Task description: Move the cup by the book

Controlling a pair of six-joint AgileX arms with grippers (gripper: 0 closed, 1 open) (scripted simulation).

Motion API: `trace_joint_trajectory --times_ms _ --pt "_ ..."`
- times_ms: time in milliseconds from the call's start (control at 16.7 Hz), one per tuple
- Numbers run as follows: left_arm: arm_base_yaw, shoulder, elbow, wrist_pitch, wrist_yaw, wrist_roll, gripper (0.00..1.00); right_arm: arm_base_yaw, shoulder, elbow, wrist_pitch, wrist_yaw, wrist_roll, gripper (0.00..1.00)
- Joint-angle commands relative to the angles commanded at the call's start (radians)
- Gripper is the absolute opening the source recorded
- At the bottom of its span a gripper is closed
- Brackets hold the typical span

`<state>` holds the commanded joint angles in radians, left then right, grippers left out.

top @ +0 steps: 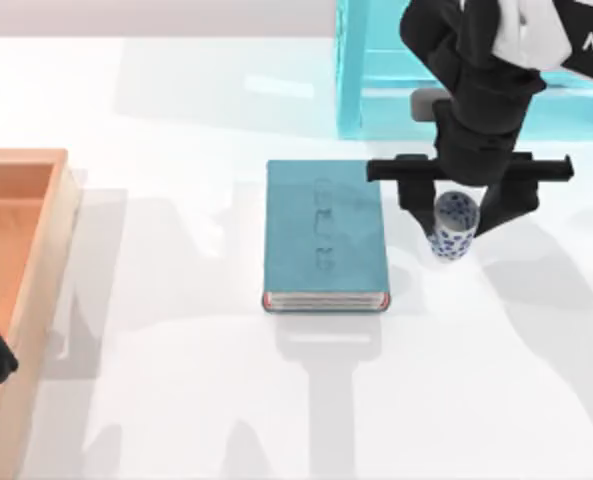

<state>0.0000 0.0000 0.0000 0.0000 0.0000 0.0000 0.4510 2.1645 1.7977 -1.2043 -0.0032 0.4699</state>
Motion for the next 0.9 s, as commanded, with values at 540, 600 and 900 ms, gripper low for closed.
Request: trace_joint_trajectory --times_ms 540,600,900 --pt "0.000 0.000 0.000 0.000 0.000 0.000 1.00 0.000 0.000 0.000 0.000 0.000 0.000 0.98" --pt "0.000 0.000 0.000 0.000 0.000 0.000 1.00 0.000 0.000 0.000 0.000 0.000 0.000 1.00" --pt "0.000 0.000 0.000 0.000 0.000 0.000 1.00 0.000 0.000 0.000 0.000 0.000 0.000 1.00"
